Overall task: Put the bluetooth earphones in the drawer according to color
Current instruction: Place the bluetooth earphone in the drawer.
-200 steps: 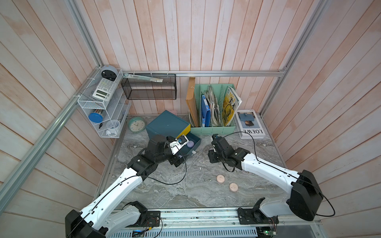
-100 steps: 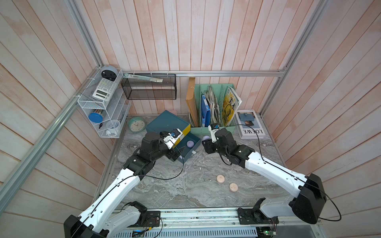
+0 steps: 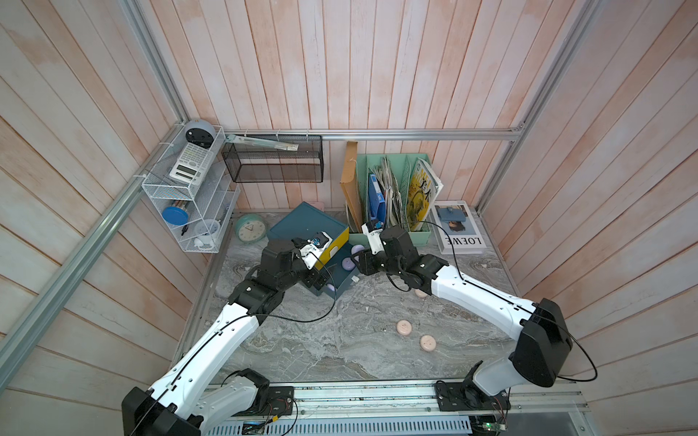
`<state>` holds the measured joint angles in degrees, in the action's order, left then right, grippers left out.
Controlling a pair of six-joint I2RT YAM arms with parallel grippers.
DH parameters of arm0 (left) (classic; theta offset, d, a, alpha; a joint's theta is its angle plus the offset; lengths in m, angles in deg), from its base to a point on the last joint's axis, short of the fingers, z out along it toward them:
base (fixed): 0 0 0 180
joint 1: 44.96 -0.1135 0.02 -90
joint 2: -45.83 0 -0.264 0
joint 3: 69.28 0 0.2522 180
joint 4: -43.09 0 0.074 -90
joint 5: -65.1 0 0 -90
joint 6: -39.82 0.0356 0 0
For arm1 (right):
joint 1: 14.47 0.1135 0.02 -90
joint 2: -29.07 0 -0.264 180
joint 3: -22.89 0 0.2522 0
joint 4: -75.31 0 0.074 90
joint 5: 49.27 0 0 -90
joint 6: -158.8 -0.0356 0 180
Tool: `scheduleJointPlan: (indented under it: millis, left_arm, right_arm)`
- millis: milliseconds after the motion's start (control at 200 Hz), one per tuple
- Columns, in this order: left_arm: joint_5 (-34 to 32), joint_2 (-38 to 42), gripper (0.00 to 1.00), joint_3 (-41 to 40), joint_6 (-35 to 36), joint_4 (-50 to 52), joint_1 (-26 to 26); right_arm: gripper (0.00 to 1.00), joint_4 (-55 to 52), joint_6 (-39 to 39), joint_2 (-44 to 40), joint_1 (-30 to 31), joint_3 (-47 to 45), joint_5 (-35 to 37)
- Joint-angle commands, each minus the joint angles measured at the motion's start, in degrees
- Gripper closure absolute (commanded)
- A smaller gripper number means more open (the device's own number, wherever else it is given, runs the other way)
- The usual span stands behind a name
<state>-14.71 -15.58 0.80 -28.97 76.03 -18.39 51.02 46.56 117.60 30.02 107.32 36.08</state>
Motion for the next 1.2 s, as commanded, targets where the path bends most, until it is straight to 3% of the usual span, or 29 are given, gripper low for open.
scheduleJointPlan:
  millis: [0, 665, 855, 1005, 1195]
  left_arm:
    - [0.2, -0.1, 0.0, 2.0, -0.2, 1.2, -0.3]
    - [0.5, -1.0, 0.0, -2.9, -1.4, -3.7, -1.3]
    - [0.0, -0.6, 0.0, -3.1, -1.4, -3.6, -1.3]
    - [-0.7, -0.5, 0.0, -3.2, -1.3, -3.4, -1.3]
    - [-2.3, -0.4, 0.0, -3.6, -0.9, -3.6, -1.3]
  right_arm:
    - [1.0, 0.1, 0.4, 1.2, 0.6, 2.6, -2.4]
    - [1.0, -1.6, -1.1, 7.8, 1.0, 6.8, -6.4]
    - [0.82, -2.4, -1.4, 9.0, 1.0, 7.7, -6.5]
    - [0.77, -2.7, -1.6, 9.6, 1.0, 7.7, -6.4]
    - [0.62, -2.8, -1.6, 10.3, 1.0, 8.2, -6.5]
